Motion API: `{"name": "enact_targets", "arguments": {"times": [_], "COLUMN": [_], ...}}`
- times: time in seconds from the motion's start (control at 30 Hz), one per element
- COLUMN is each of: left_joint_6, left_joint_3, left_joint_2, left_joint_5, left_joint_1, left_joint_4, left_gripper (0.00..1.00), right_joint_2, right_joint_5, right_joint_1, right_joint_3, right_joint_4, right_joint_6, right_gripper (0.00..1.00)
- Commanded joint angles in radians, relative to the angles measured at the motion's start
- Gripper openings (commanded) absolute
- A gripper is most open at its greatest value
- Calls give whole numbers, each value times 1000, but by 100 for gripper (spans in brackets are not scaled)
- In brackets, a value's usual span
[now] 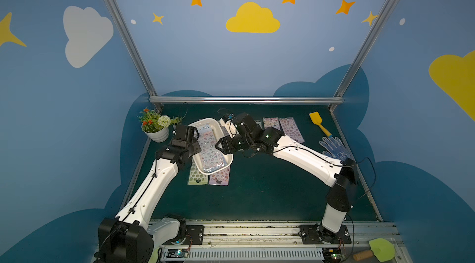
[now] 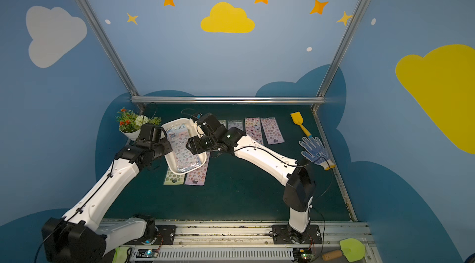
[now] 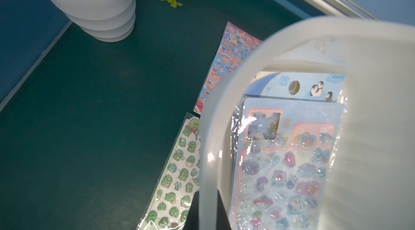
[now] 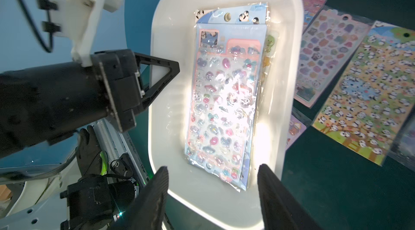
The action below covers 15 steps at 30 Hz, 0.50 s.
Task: Take the stickers out of the storage box
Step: Adjust the storage box, then pick up the sticker from the storage box.
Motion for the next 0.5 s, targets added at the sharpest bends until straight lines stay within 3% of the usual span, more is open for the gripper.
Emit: {"name": "enact_targets", "arguments": {"times": [0.0,0.3,0.47], "left_joint_6": [-10,-17,-17], "left_joint_3": [-16,-16,-11], "left_joint_2": [-58,-60,-59], "left_joint_5": [-53,-46,-36], "left_joint_1": [5,11,14], "left_joint_4": [58,57,49], "left_gripper": [4,4,4], "right_joint_2": [42,177,213], "right_joint_5": [-11,20,89], "right_joint_1": [15,26,43], "right_joint_3": [75,196,228], "right_joint_4": [-11,-31,-31], "right_joint_6": [11,40,41], "right_gripper": [58,46,45]}}
